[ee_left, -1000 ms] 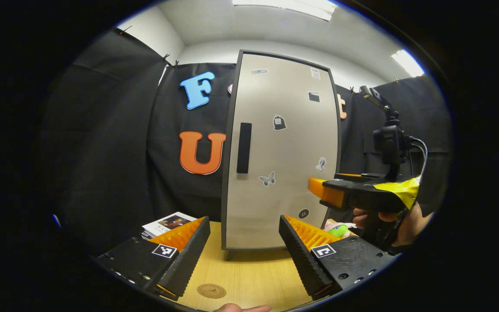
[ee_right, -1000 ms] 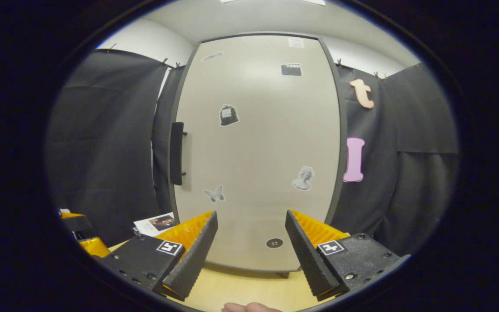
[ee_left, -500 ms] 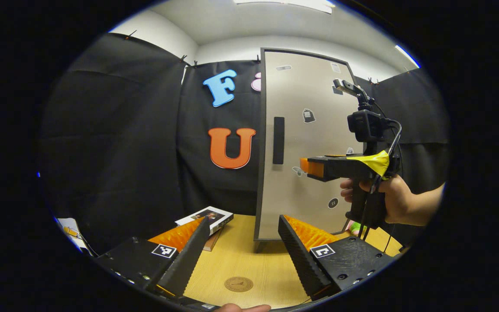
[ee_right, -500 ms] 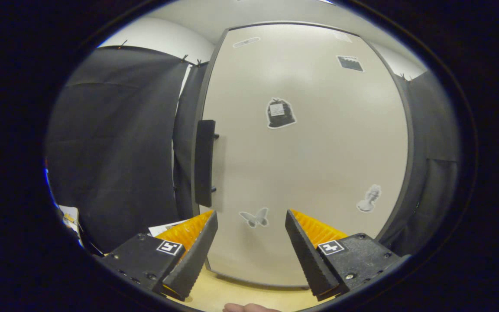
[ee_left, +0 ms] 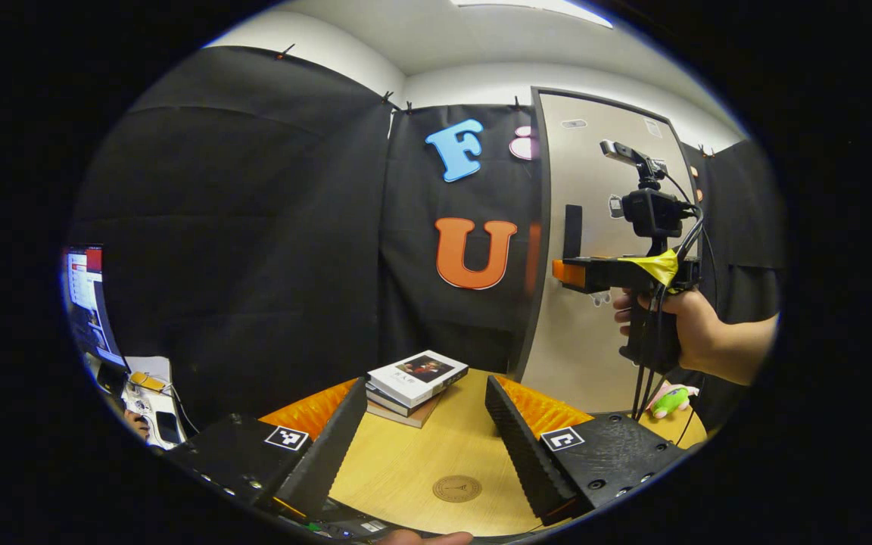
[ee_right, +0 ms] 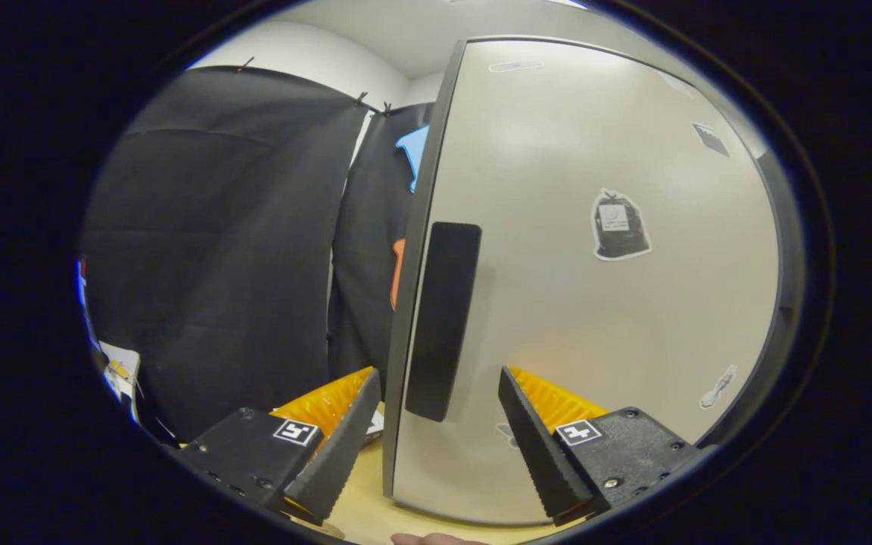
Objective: Open the cabinet door with the right hand, grasp the bottle in the cabinet with the left hand and place it on the coaster, then close the cabinet door with the right hand.
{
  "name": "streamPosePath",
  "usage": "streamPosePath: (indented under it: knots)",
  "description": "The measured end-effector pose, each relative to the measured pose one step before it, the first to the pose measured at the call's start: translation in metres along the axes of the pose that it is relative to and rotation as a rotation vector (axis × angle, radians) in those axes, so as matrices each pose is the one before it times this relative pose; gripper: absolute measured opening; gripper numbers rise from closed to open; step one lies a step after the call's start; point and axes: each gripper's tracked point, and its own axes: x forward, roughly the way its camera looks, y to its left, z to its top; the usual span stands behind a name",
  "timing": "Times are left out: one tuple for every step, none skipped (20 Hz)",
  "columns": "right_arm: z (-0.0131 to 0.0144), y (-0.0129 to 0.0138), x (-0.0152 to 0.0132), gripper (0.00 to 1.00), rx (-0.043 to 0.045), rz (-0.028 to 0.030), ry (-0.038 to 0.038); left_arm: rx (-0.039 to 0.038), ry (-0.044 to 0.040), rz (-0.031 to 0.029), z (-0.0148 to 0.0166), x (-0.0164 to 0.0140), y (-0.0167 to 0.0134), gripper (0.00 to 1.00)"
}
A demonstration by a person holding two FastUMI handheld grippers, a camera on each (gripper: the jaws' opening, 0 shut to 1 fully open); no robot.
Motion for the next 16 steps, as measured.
streamPosePath:
  knots:
    - [0.00159, 0.00021, 0.00165, 0.99, -0.00615, -0.00619, -0.00529, -0.00279, 0.00128, 0.01101, -0.00042, -0.00064, 0.00388, 0.95]
    - [0.00062, 0.00218, 0.0024, 1.0, -0.00227, -0.00054, -0.00122, -0.00456, 0.00027, 0.00844, -0.00028, -0.00182, 0.00465, 0.95]
    - [0.00054, 0.00256, 0.00055, 1.0, 0.00005, 0.00309, 0.00057, -0.00299, 0.00027, 0.0089, -0.0004, -0.00036, 0.00399, 0.95]
    - [-0.00018, 0.00127, 0.00062, 1.0, -0.00006, -0.00129, 0.00392, -0.00247, -0.00048, 0.00601, 0.00014, 0.00113, 0.00317, 0.95]
    - [-0.00046, -0.00028, 0.00113, 1.0, -0.00009, -0.00895, 0.00213, -0.004, 0.00065, 0.00424, -0.00091, 0.00069, 0.00189, 0.95]
    - [-0.00046, 0.0007, 0.0007, 0.99, 0.00182, -0.00271, 0.0031, -0.00415, 0.00291, 0.0044, -0.00056, -0.00087, 0.00185, 0.95]
    - [-0.00191, 0.00157, 0.00041, 0.98, 0.00448, 0.00194, 0.00582, -0.00163, 0.00223, 0.00545, -0.00184, -0.00064, 0.00266, 0.95]
    - [-0.00168, 0.00043, -0.00006, 0.97, 0.00262, -0.00065, 0.00598, -0.00261, 0.00099, 0.00356, 0.00008, -0.00184, 0.00191, 0.95]
    - [-0.00056, -0.00098, 0.00091, 0.97, -0.00002, -0.00067, 0.00207, -0.00161, -0.002, 0.00381, 0.00144, -0.00008, 0.00132, 0.96]
    - [0.00071, -0.0006, -0.00017, 0.97, -0.00213, -0.00123, -0.00322, 0.00104, -0.00175, 0.0053, 0.00104, -0.00013, 0.00215, 0.95]
    - [0.00048, -0.00137, -0.00007, 0.97, -0.005, -0.00445, -0.00559, 0.00159, 0.00297, 0.00266, -0.00187, -0.00013, -0.00018, 0.95]
    - [0.00069, -0.00105, -0.00013, 0.97, -0.00427, -0.00292, -0.00481, 0.0016, 0.00596, 0.0027, -0.00252, 0.00028, 0.00067, 0.95]
    - [-0.00064, -0.00022, 0.00033, 0.97, -0.00055, 0.00011, 0.0002, 0.00442, 0.00084, 0.00526, 0.00076, -0.00156, 0.00249, 0.95]
    - [-0.00013, -0.00001, 0.00029, 0.97, 0.00422, 0.00018, -0.00171, 0.00278, -0.00318, 0.00249, 0.00132, -0.00162, 0.00113, 0.95]
    - [-0.00159, -0.00052, 0.00072, 0.97, 0.00136, -0.00106, 0.00483, 0.00304, -0.00493, 0.00285, 0.00175, 0.00087, -0.00012, 0.96]
    - [-0.00137, -0.00089, -0.00012, 0.96, 0.00107, -0.00327, 0.00442, 0.005, -0.00538, 0.00596, 0.00267, -0.00098, 0.00133, 0.96]
